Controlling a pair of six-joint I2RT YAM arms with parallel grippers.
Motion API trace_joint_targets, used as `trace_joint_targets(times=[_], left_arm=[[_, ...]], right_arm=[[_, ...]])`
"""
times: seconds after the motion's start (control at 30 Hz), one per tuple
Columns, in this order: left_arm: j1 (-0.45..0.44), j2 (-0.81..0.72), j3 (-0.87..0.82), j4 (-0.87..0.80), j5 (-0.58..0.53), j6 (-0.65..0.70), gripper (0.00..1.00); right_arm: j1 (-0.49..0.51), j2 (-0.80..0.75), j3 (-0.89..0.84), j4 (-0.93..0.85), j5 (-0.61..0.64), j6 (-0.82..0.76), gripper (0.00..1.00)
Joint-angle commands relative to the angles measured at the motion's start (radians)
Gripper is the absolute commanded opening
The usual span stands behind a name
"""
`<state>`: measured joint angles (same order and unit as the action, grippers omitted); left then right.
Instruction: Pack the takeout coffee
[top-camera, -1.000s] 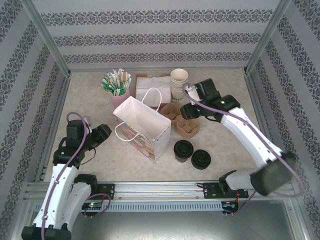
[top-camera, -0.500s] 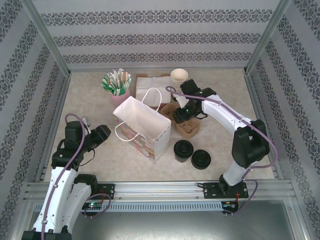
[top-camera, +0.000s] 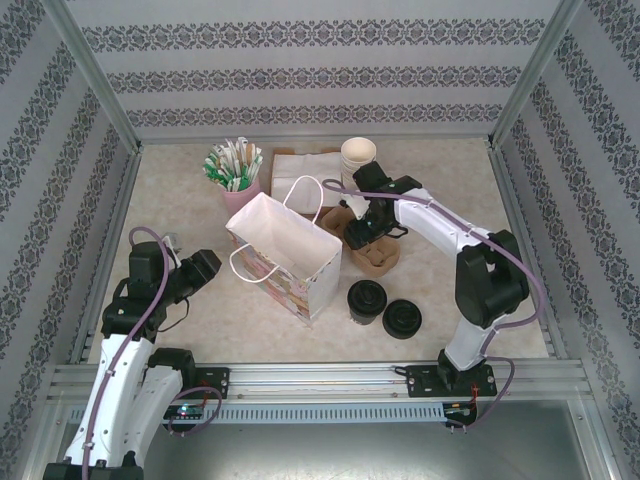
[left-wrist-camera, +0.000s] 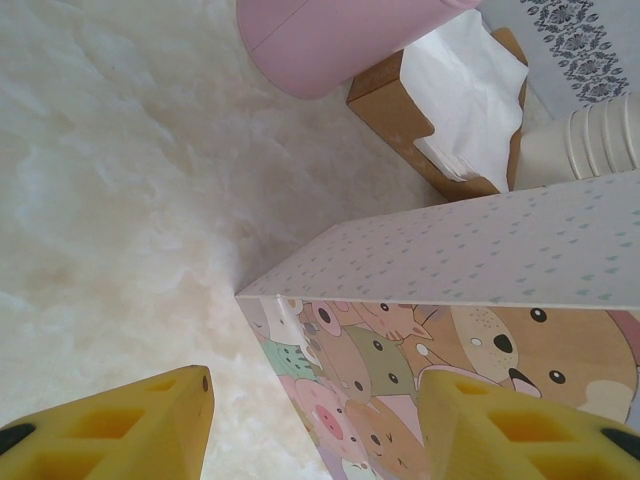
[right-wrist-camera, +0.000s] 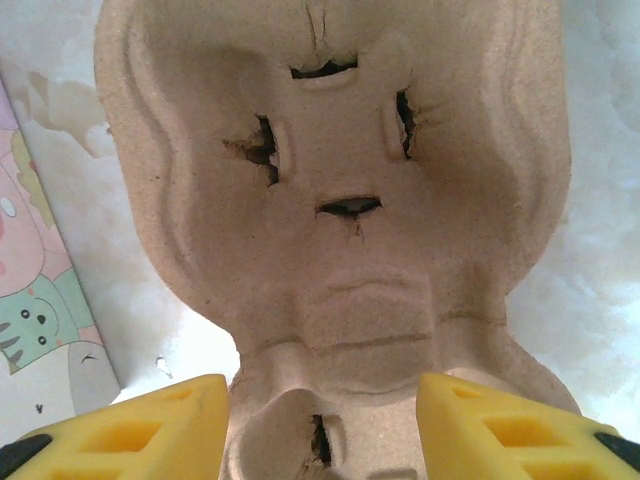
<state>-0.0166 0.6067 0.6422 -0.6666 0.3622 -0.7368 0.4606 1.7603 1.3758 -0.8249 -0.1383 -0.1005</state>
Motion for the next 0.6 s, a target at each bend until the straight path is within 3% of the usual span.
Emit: trace_joint_targets(times=[0.0,0.43,0.57], left_arm=[[0.007,-0.002,0.033,-0.024,-0.009,0.020,0.57],[0.007,-0.003,0.040,-0.033,-0.011,0.021,0.57],[0.008,-0.004,0.043,-0.036,-0.012,0.021,0.57]], right_arm=[[-0.001,0.025,0.025,0.006,0.022,-0.027,0.53],[-0.011,0.032,0.038,0.007,0.066,-0.045,0.54],[-0.026,-0.003,0.037,0.016,0.028,-0.036,0.54]])
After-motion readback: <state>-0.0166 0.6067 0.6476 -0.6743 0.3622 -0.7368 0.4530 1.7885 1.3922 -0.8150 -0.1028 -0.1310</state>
